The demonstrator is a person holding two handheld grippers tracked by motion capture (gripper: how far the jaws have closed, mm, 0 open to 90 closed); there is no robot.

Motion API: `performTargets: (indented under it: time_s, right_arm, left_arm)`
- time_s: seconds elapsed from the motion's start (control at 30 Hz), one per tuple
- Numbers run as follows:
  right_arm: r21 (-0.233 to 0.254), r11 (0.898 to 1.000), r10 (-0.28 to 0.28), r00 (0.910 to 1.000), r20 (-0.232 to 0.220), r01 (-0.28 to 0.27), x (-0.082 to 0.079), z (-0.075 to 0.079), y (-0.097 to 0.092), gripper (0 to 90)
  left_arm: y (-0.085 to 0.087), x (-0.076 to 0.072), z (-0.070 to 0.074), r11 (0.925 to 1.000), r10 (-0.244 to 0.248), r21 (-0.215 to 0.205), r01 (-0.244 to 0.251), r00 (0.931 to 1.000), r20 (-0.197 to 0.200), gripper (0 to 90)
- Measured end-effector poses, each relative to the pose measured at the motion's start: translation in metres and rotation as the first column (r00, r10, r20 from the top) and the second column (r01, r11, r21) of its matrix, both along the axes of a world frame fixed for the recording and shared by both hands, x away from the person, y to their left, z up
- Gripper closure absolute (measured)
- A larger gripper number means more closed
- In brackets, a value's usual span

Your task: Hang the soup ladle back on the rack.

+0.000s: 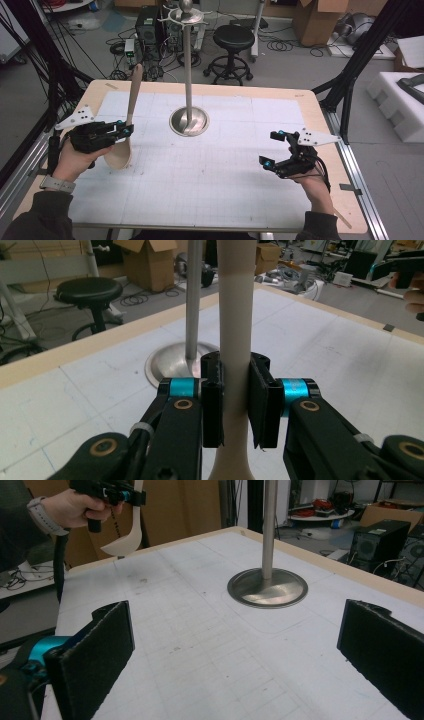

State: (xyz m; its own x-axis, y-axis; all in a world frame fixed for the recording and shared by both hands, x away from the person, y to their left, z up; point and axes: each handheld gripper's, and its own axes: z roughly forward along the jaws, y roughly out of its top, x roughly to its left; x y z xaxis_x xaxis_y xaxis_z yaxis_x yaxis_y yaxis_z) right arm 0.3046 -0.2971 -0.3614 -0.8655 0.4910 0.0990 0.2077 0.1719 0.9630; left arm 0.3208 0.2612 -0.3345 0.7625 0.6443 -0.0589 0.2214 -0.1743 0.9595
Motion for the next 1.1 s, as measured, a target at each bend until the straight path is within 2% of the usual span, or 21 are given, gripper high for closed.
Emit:
performTargets:
  time_s: [0.13,0.5,0.77,0.93,1.1]
  right_arm:
    - [0.003,1.0,-0.001,1.0,0.002,0.001,0.0,0.0,-0.001,0.6]
    - [0.015,1.0,-0.002,1.0,0.004,0.002,-0.001,0.001,-0.003,0.6]
    - [0.023,1.0,-0.001,1.0,0.009,0.001,-0.001,0.002,-0.004,0.6]
    - [0.028,1.0,-0.005,1.0,0.008,0.004,-0.002,0.003,-0.005,0.7]
    - [0.021,1.0,0.001,1.0,0.01,-0.001,-0.002,0.002,-0.004,0.6]
  left_arm:
    - [-0.006,0.002,0.009,1.0,0.001,-0.002,-0.001,0.9997,0.025,77.7]
    - [-0.021,0.009,0.029,0.9995,0.022,-0.025,-0.021,0.9984,0.053,77.7]
    - [-0.028,0.019,0.04,0.9997,0.005,-0.025,-0.004,0.999,0.045,77.7]
    - [-0.032,0.028,0.045,0.9999,0.013,0.002,-0.013,0.9988,0.047,77.7]
    - [-0.03,0.037,0.051,0.9999,0.016,-0.003,-0.016,0.9988,0.046,77.7]
